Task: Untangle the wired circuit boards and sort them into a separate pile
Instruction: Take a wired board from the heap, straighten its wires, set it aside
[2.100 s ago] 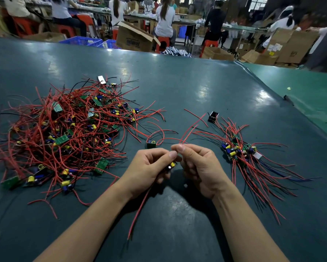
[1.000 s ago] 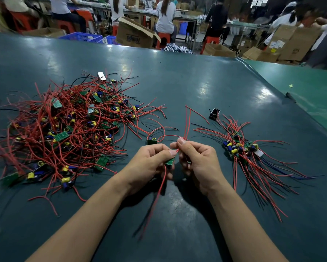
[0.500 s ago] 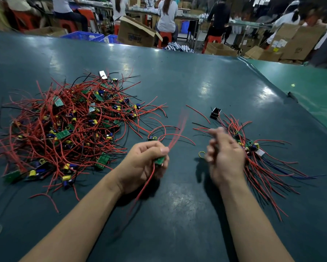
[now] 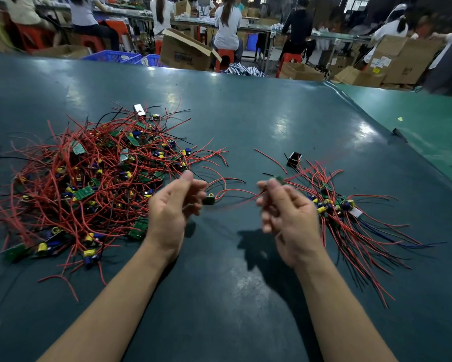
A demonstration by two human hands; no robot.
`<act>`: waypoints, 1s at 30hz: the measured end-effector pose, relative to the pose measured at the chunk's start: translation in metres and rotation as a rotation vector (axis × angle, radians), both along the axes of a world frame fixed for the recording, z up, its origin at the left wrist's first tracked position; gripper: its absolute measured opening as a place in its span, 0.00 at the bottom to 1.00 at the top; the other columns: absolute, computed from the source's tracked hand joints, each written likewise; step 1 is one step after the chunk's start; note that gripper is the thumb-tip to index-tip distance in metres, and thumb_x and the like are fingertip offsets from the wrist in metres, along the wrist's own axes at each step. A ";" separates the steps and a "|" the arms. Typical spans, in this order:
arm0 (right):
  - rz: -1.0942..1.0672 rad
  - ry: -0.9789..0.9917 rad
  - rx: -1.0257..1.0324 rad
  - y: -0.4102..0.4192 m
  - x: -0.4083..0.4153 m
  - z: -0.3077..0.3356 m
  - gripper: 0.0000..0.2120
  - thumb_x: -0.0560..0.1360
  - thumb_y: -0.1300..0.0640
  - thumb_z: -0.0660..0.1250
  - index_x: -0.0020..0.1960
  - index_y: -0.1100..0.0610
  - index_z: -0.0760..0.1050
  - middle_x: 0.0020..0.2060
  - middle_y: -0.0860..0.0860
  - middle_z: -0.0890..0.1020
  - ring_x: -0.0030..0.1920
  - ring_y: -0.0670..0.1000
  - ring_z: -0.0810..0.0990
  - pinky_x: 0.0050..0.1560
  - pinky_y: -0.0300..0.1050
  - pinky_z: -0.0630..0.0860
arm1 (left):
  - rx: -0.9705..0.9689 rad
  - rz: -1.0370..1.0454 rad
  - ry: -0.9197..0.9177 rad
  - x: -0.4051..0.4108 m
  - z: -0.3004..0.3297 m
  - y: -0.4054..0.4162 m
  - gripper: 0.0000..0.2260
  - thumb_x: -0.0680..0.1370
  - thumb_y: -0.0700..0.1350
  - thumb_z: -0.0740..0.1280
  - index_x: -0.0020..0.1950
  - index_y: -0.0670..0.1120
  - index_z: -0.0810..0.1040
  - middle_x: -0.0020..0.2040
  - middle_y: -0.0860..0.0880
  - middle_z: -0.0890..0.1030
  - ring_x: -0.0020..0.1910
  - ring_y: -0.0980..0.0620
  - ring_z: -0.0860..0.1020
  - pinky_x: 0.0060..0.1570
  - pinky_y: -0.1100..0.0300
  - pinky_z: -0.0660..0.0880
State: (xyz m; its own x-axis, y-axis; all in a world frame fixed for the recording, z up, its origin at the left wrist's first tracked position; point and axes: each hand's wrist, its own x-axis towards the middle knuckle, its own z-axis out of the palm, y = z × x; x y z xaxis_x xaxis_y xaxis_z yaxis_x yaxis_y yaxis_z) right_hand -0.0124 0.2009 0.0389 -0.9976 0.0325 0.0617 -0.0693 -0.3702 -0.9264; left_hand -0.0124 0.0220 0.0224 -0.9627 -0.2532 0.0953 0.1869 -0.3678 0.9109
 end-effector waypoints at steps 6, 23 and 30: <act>-0.362 -0.145 -0.585 0.022 -0.009 0.005 0.05 0.79 0.63 0.64 0.52 0.62 0.78 0.45 0.52 0.86 0.42 0.49 0.86 0.33 0.32 0.78 | -0.015 0.130 0.057 -0.001 -0.002 -0.008 0.12 0.78 0.50 0.65 0.41 0.43 0.81 0.32 0.51 0.77 0.32 0.55 0.74 0.31 0.61 0.70; -0.127 -0.320 -0.251 0.005 -0.006 -0.005 0.09 0.79 0.58 0.63 0.44 0.57 0.80 0.29 0.49 0.79 0.24 0.45 0.73 0.22 0.34 0.66 | -1.344 0.162 0.162 -0.003 -0.026 0.002 0.10 0.76 0.43 0.69 0.57 0.48 0.82 0.56 0.52 0.80 0.55 0.48 0.77 0.57 0.52 0.72; 0.180 -0.217 0.209 -0.013 0.000 -0.013 0.14 0.78 0.49 0.65 0.49 0.61 0.80 0.34 0.52 0.83 0.27 0.48 0.78 0.23 0.38 0.73 | -1.140 0.190 0.600 0.009 -0.014 0.006 0.10 0.71 0.32 0.72 0.50 0.41 0.83 0.50 0.47 0.82 0.50 0.48 0.81 0.52 0.52 0.77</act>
State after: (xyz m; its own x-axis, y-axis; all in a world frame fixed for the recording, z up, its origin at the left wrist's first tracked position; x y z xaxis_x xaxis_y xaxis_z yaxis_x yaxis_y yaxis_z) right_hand -0.0128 0.1880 0.0264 -0.9769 -0.1356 -0.1652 0.1861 -0.1595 -0.9695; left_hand -0.0030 0.0282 0.0080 -0.6537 0.1278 0.7459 0.6345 0.6297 0.4482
